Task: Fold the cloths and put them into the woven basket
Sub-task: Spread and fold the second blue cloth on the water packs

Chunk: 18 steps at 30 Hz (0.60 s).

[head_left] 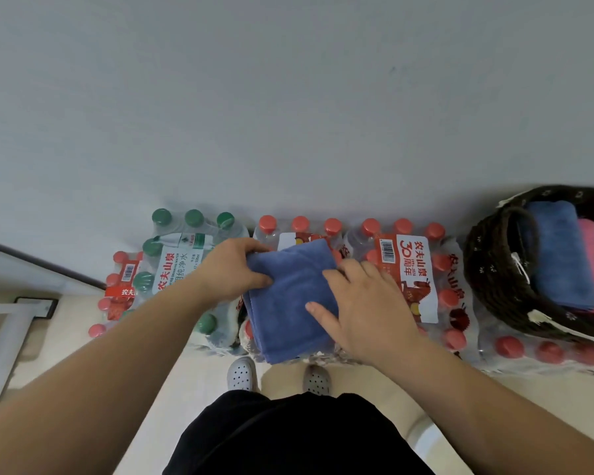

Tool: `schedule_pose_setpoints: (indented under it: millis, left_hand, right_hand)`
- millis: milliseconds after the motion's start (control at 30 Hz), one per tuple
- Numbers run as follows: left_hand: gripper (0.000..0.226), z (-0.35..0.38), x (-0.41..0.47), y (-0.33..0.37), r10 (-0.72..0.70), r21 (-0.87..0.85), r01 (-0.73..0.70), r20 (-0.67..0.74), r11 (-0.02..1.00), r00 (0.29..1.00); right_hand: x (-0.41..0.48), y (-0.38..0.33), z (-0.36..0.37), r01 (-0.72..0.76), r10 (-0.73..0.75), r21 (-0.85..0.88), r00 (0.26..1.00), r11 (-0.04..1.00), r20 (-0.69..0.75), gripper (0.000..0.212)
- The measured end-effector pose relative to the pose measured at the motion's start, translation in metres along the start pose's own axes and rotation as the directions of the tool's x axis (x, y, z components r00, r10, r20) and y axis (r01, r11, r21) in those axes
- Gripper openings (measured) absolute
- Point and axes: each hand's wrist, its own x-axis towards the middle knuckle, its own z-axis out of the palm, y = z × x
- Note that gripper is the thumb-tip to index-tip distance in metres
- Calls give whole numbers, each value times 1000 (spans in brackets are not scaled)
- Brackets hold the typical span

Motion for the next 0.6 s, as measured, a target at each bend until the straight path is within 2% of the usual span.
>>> schedule_pose_setpoints:
  millis: [67, 133, 167, 267, 367, 433, 533, 600]
  left_hand:
    - [39, -7, 7, 4, 14, 67, -18, 68, 998, 998]
    - [36, -12, 14, 9, 29, 183, -49, 112, 982, 993]
    - [37, -13, 17, 11, 34, 256, -63, 116, 965, 993]
    - [36, -15, 23, 11, 62, 414, -95, 93, 905, 994]
    - [16, -14, 26, 2, 98, 393, -106, 41, 913, 994]
    - [8, -15, 27, -5, 78, 403, -58, -34, 913, 996]
    - [18, -21, 25, -11, 35, 472, 12, -91, 882, 995]
    - [27, -24, 22, -9, 68, 425, -9, -124, 905, 990]
  right_hand:
    - [18, 3, 2, 149, -148, 26, 989, 989, -11, 68]
    - [39, 4, 12, 310, -308, -9, 947, 951, 87, 74]
    - [47, 4, 19, 352, -344, -31, 927, 935, 153, 77]
    - [55, 7, 42, 325, -307, -44, 923, 945, 230, 83]
    - [54, 5, 48, 272, -262, -20, 941, 962, 213, 85]
    - [55, 3, 47, 264, -261, 12, 941, 964, 217, 87]
    - [62, 6, 34, 267, -277, 80, 948, 960, 159, 83]
    - [72, 10, 21, 257, -266, 101, 959, 961, 98, 77]
